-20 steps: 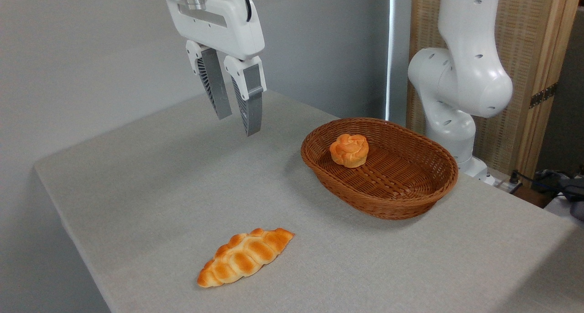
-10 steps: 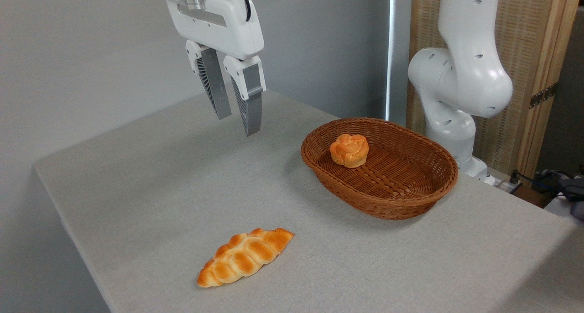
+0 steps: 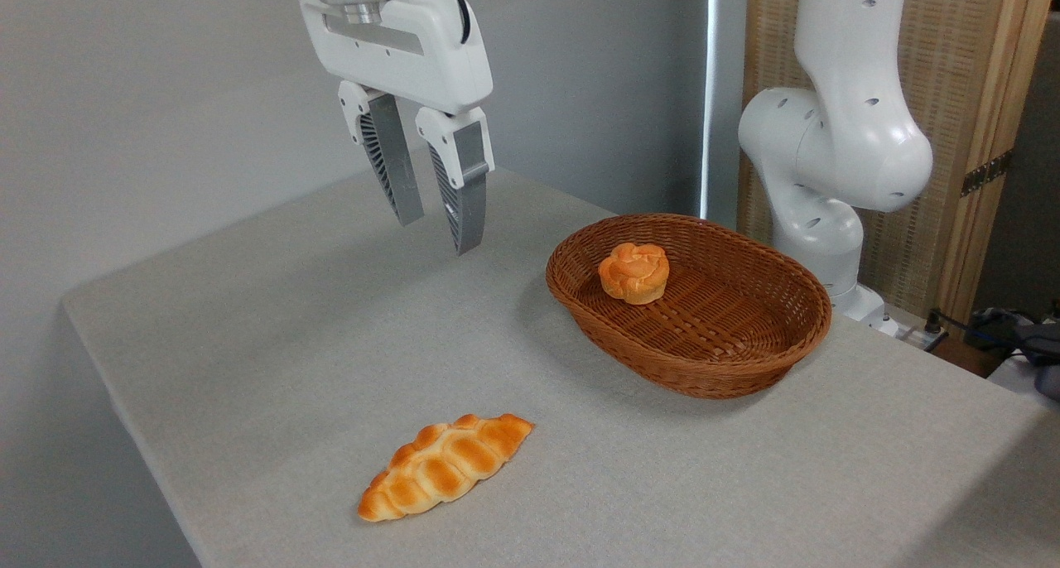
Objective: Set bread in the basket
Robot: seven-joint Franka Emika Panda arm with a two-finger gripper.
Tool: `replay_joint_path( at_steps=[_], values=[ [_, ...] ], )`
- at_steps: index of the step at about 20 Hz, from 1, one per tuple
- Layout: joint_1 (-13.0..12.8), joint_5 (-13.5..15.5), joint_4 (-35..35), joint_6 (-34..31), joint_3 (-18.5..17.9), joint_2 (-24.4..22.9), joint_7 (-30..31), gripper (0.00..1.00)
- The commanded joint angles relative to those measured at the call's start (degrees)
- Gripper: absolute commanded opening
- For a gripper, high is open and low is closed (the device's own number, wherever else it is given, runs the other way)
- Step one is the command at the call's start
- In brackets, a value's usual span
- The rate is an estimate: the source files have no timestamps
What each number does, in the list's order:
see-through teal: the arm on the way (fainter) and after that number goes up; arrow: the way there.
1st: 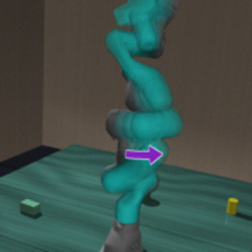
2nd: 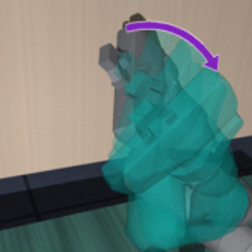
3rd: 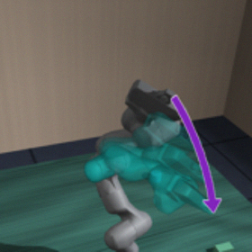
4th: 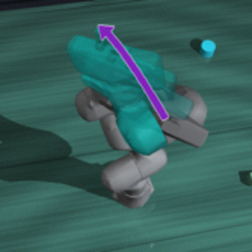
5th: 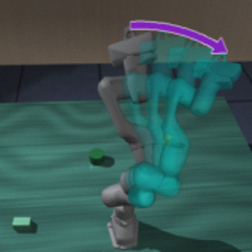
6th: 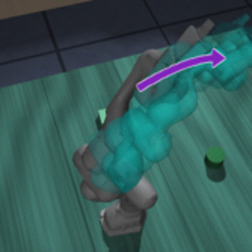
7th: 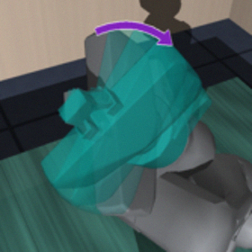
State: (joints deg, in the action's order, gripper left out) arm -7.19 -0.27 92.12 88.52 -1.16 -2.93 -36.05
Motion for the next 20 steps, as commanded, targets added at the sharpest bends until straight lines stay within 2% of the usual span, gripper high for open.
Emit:
replay_joint_path(
  at_steps=[1, 20],
  values=[
    [1.83, -0.52, -0.89, 0.34, 1.60, 0.73, 0.63, 1.00],
    [1.83, -0.52, -0.63, 2.62, 1.60, 2.22, 0.36, 1.00]
  ],
)
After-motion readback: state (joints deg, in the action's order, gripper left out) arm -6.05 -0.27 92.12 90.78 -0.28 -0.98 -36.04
